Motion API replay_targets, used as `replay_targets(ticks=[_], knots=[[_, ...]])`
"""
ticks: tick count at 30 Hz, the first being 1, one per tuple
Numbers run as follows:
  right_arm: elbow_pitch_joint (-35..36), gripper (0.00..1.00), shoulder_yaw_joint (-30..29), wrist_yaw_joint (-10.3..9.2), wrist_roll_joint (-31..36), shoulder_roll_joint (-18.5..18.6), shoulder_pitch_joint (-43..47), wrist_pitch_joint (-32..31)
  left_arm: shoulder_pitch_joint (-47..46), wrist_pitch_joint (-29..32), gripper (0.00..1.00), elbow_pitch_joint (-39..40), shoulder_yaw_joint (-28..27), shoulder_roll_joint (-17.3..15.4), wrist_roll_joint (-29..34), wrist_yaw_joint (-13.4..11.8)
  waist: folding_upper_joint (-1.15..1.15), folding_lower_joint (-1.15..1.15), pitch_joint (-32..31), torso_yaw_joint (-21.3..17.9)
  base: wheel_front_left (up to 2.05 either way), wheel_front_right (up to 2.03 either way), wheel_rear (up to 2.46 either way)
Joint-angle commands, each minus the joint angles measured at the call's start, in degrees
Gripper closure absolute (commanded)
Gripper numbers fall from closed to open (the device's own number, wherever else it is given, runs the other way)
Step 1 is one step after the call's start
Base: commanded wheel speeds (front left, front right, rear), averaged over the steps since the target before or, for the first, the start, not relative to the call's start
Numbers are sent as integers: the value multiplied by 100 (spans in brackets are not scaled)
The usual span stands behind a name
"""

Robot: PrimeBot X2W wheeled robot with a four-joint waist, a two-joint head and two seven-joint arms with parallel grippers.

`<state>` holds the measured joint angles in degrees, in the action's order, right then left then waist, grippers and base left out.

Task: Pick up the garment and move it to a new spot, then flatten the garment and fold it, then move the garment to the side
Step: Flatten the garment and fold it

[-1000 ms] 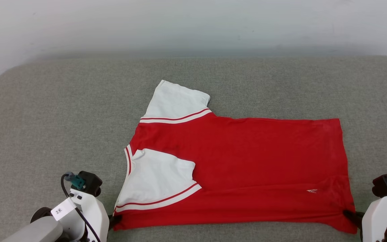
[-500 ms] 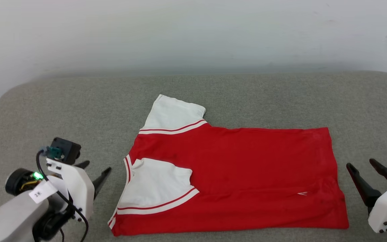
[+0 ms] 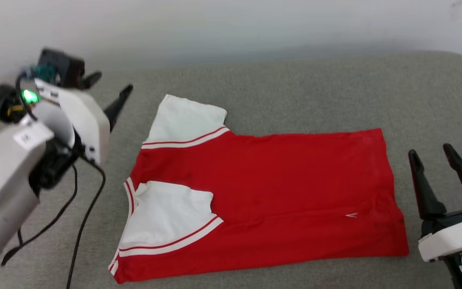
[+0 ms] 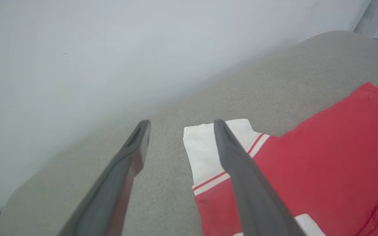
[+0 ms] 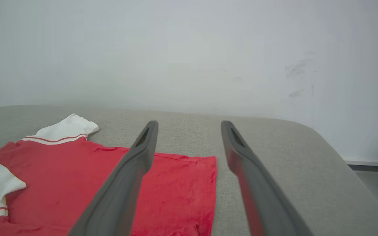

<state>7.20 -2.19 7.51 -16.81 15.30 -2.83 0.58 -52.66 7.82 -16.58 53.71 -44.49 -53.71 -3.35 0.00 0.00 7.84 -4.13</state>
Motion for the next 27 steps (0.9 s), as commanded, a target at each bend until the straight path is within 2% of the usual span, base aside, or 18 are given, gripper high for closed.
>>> replay_targets(ticks=[1,5,9,13,19,27], knots=[[82,0,-3,-5,62,-76,68,17,-118,59,0,-62,-7,59,-20,45,0,0,248,-127,0,0,0],[426,0,126,-5,269,-308,9,-32,-822,590,0,-518,4,233,-53,326,0,0,667,-280,0,0,0],[579,0,274,-5,386,-388,-171,-52,-1437,1512,0,-1106,82,436,-276,623,0,0,1045,-433,0,0,0],[653,0,383,-5,381,-422,-340,-54,-2020,2342,0,-1630,140,602,-441,774,0,0,1397,-555,0,0,0],[691,0,447,-5,398,-417,-560,-60,-2665,3400,0,-2197,281,756,-576,878,0,0,1870,-694,0,0,0],[651,0,561,-5,401,-425,-836,27,-3063,3828,0,-2747,418,909,-513,934,0,0,2389,-821,0,0,0]])
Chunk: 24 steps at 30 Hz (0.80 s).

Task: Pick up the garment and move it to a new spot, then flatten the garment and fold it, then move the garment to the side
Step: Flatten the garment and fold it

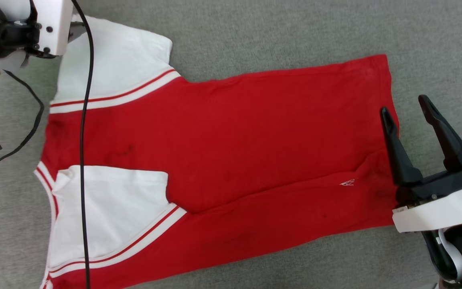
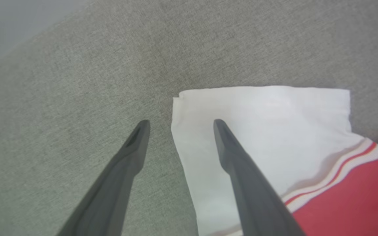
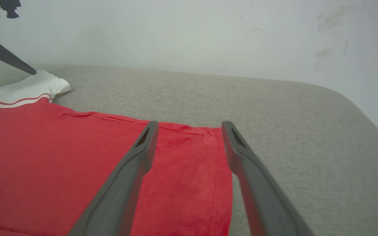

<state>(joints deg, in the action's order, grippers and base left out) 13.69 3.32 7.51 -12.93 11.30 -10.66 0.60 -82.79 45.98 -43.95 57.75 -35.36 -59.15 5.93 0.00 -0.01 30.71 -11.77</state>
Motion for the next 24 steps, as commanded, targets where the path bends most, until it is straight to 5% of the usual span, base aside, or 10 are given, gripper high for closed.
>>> replay_targets(ticks=[1,8,9,16,24], knots=[[-15,0,25,-5,17,-39,-77,38,-57,26,0,-57,43,12,54,12,0,1,147,-70,0,0,0],[-113,0,59,-5,11,-79,-198,141,175,282,0,-355,308,95,15,100,0,1,312,-99,0,0,0],[-158,0,36,-5,-6,-89,-234,162,350,347,100,-389,361,115,-91,129,0,1,307,-101,0,0,0],[-205,0,-286,-5,-100,269,-501,25,387,-446,100,-115,299,151,-227,152,0,1,-134,74,0,0,0],[-402,0,-432,-6,-615,1308,-1136,-1089,666,-1272,100,524,481,55,-299,149,0,1,-646,419,0,0,0]])
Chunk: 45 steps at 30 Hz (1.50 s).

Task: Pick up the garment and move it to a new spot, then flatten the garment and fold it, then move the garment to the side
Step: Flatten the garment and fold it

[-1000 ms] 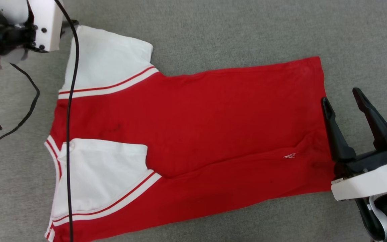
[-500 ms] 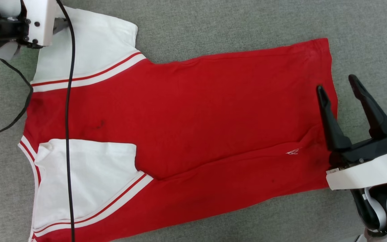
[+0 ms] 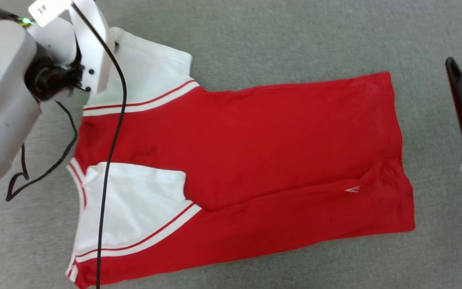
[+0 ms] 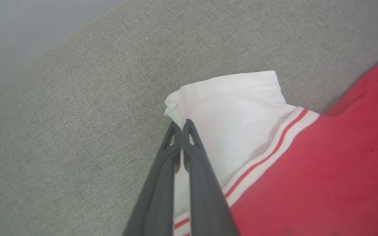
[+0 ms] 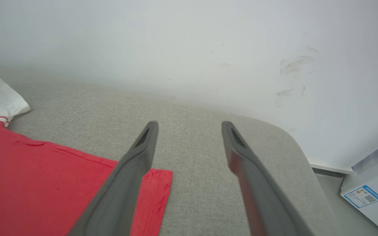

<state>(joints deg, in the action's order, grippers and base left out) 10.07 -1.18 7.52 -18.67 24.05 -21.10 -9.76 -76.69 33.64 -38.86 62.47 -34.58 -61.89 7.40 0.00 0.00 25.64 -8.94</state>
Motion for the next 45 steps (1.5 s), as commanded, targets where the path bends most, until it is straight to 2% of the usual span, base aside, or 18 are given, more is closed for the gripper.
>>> replay_targets(ticks=[1,6,7,12,18,23,29,33,36,37,39,45], knots=[[-135,0,90,-6,-169,193,-163,-305,98,-139,100,99,23,-44,-28,2,0,0,-184,177,0,0,0],[-599,0,572,-6,-883,898,-631,-1744,257,-534,100,481,154,-131,14,3,0,0,-323,376,0,0,0],[-599,0,572,-6,-883,898,-631,-1744,257,-534,100,481,154,-131,14,3,0,0,-323,376,0,0,0],[-1122,0,1131,-6,-1573,1459,-1106,-3304,311,-792,100,797,265,-171,72,3,0,0,-326,554,0,0,0],[-1802,0,1676,-6,-1746,1662,-1819,-4293,173,-1012,100,1085,313,-149,174,4,0,0,-148,776,0,0,0],[-2246,0,1838,-6,-1649,1442,-2155,-4260,139,-1126,100,1191,304,-116,204,4,0,0,-7,882,0,0,0],[-3011,0,2064,-6,-1552,1104,-2447,-3944,70,-1233,100,1340,293,-128,273,4,0,0,205,994,0,0,0],[-3555,0,2372,-5,-1585,887,-2335,-3742,59,-1291,100,1388,302,-129,321,-14,0,0,290,1038,0,0,0],[-3851,0,2693,-4,-1635,872,-2213,-3654,87,-1319,100,1388,306,-129,312,-17,0,0,313,1045,0,0,0],[-3904,18,2764,-3,-1652,880,-2208,-3571,102,-1326,100,1379,309,-132,308,-17,0,0,308,1039,0,0,0],[-3999,100,2834,-4,-1704,911,-2261,-3352,145,-1358,100,1349,306,-145,288,-20,0,0,276,1013,0,0,0],[-4059,100,2891,-8,-1853,1098,-2439,-2420,379,-1532,100,1298,284,-238,219,-49,0,0,-55,880,0,0,0]])
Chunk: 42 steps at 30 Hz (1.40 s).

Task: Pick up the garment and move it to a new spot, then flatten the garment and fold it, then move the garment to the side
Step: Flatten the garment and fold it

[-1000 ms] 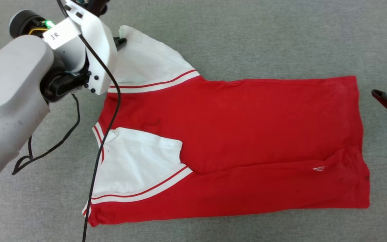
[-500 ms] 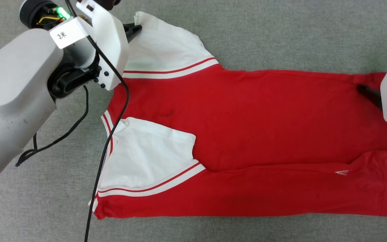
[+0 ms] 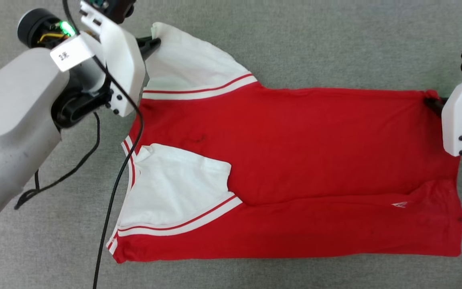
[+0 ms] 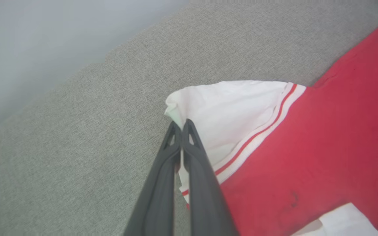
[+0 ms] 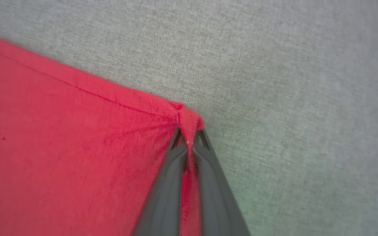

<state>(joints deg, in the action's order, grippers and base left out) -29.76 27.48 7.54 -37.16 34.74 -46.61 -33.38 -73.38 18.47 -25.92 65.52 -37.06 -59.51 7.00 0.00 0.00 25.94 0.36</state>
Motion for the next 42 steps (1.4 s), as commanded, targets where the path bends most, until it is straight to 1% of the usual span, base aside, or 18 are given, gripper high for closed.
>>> replay_targets(ticks=[1,4,8,13,19,24,30,37,42], knots=[[-70,100,30,-11,-25,56,108,124,112,-36,100,14,-13,-13,-31,-21,0,0,-151,-69,0,0,0],[-31,100,56,-11,-103,43,159,651,361,-127,100,68,19,-90,-90,-60,0,0,-378,-97,0,0,0],[62,100,121,-10,-180,33,429,1125,713,-264,100,210,71,-208,-128,-161,0,0,-682,-118,0,0,0],[233,100,155,-10,-220,70,890,1472,1221,-423,100,545,128,-444,-229,-356,0,0,-1044,-121,0,0,0],[443,100,97,-10,-194,75,1524,1743,1888,-587,100,1065,209,-746,-362,-676,0,0,-1414,-70,0,0,0],[642,100,-61,-10,-175,102,2148,1894,2437,-608,100,1460,358,-926,-470,-905,0,0,-1651,25,0,0,0],[980,100,-318,-10,-129,118,2940,1959,3069,-674,100,1706,471,-1091,-643,-1112,0,0,-1847,83,0,0,0],[1382,100,-709,-10,-110,35,3795,1810,3616,-745,100,1784,579,-1139,-689,-1237,0,0,-1874,84,0,0,0],[1477,100,-846,-10,-60,-62,4118,1660,3778,-810,100,1735,596,-1096,-719,-1286,0,0,-1807,57,0,0,0]])
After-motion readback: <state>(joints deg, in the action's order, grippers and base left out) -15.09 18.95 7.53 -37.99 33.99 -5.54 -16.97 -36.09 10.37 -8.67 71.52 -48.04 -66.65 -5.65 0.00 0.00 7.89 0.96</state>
